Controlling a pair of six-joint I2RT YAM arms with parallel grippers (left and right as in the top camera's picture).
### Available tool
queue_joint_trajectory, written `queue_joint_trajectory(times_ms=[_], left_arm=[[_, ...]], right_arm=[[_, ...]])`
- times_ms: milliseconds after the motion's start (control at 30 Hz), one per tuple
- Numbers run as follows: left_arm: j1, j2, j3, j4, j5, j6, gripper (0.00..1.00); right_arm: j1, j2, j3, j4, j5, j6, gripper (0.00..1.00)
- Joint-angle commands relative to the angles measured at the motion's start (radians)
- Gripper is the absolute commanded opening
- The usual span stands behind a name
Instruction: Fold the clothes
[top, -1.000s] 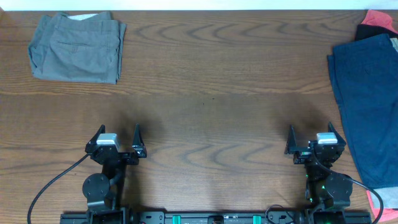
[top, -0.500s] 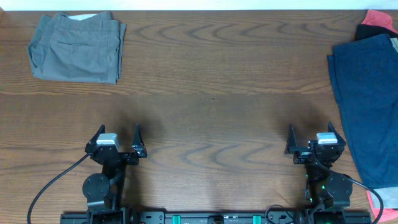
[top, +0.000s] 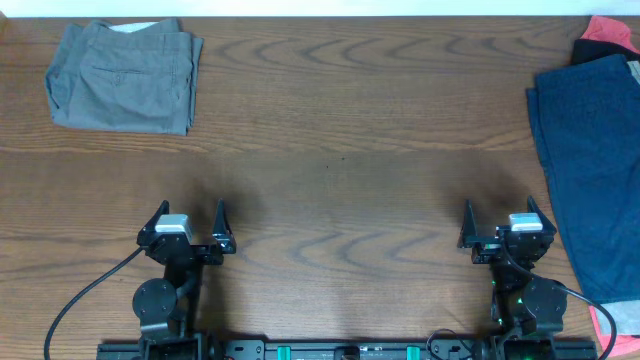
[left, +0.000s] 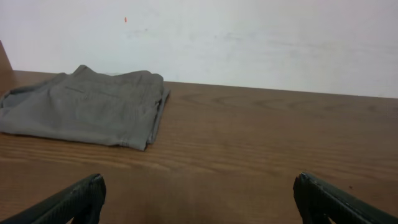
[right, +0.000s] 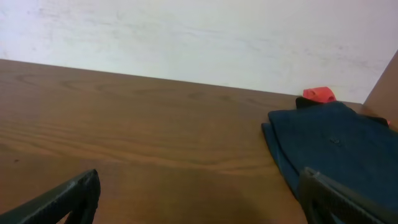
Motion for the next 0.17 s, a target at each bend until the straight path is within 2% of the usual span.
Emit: queue_joint_trajectory(times_ms=[0, 133], left_arm=[[-0.001, -0.006, -0.017, -0.031, 0.013, 0.013, 0.98], [-0.001, -0.006, -0.017, -0.031, 0.013, 0.013, 0.98]], right_arm=[[0.012, -0.007, -0.003, -0.004, -0.005, 0.012, 0.99], [0.012, -0.007, -0.003, -0.004, -0.005, 0.012, 0.99]])
